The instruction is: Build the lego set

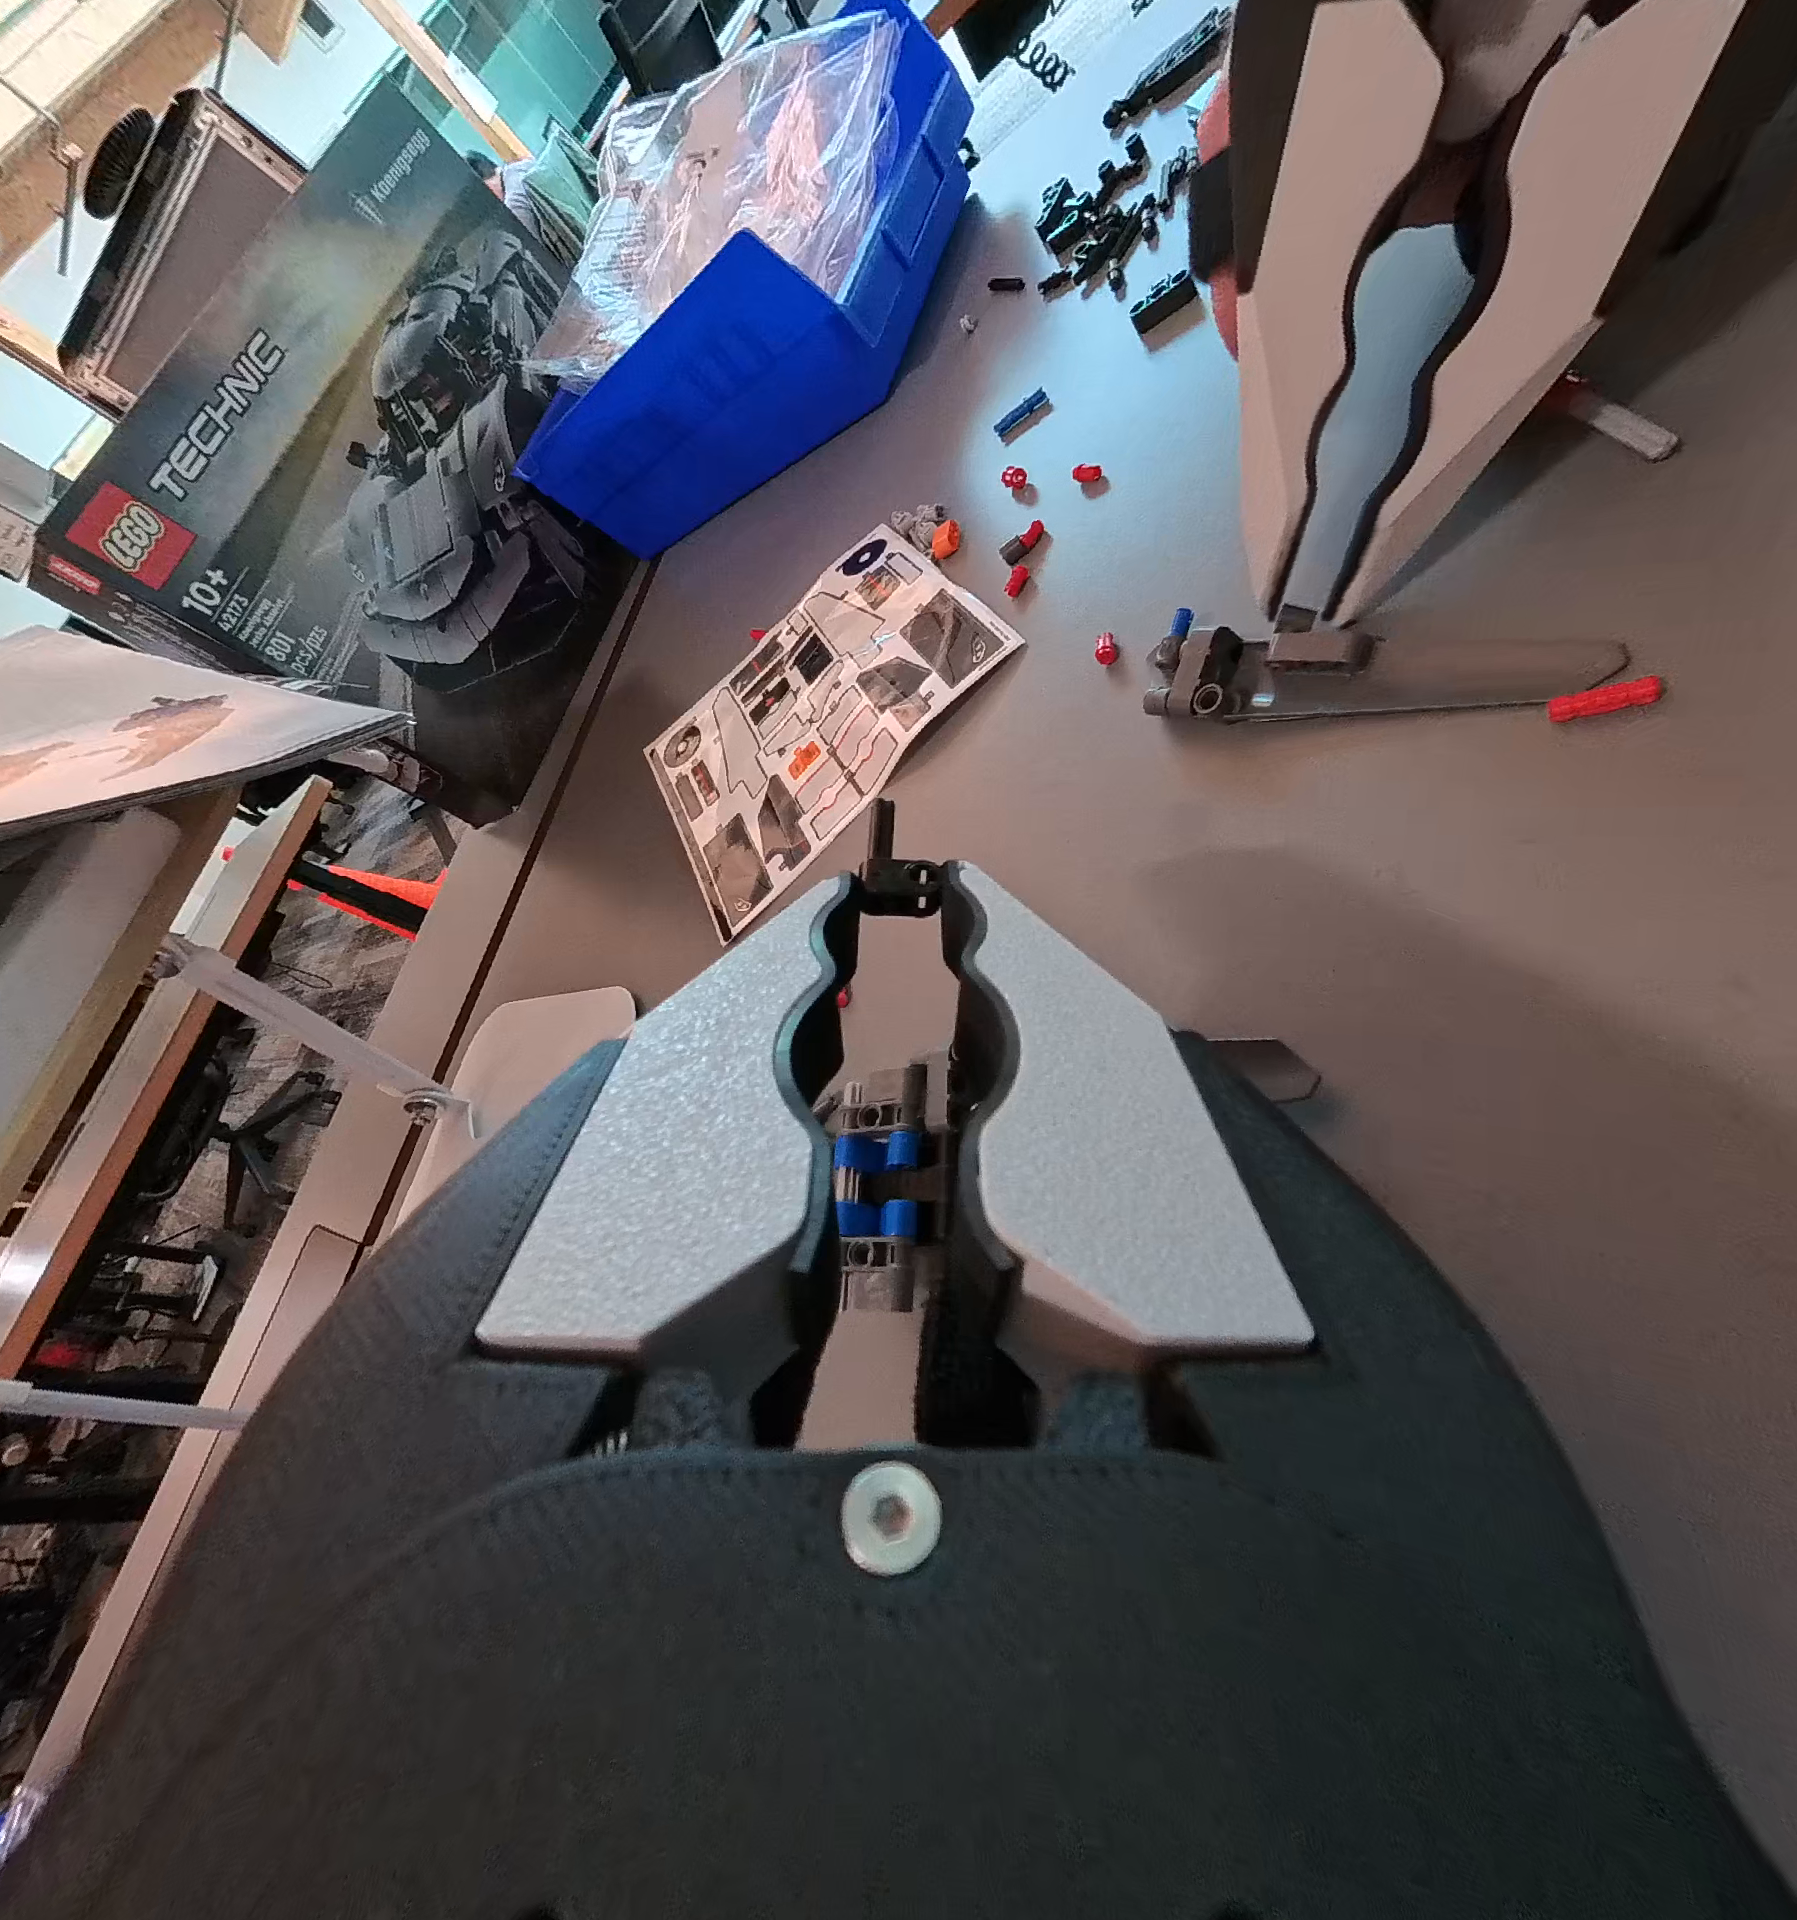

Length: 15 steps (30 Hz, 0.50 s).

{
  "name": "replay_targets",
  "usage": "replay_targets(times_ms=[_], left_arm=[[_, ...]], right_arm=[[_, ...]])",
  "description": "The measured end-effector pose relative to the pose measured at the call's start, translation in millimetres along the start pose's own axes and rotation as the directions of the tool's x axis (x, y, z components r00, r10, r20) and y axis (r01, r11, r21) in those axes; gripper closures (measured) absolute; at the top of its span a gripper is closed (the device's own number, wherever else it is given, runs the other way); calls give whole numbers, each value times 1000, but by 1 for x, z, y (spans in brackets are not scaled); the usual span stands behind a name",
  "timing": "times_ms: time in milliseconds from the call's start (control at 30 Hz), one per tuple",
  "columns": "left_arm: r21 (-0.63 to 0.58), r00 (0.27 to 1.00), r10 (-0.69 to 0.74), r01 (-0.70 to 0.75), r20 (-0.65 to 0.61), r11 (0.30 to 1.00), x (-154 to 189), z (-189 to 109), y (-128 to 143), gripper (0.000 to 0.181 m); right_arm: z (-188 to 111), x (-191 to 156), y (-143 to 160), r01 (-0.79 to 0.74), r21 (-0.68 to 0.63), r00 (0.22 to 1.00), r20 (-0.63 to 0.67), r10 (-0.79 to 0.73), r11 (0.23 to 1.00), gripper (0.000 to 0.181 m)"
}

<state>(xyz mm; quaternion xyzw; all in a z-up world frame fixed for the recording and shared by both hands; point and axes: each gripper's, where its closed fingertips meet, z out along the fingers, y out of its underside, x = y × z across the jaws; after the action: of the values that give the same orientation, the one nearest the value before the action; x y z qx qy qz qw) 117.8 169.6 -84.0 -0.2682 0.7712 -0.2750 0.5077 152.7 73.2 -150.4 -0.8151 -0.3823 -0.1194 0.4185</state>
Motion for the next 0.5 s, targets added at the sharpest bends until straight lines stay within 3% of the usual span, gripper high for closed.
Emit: replay_targets(times_ms=[500], left_arm=[[-4, 1000, 0, 0, -9, 1000, 2, 2, 2, 169]], right_arm=[[5, -1, -4, -15, -64, 1000, -21, 14, 998, 176]])
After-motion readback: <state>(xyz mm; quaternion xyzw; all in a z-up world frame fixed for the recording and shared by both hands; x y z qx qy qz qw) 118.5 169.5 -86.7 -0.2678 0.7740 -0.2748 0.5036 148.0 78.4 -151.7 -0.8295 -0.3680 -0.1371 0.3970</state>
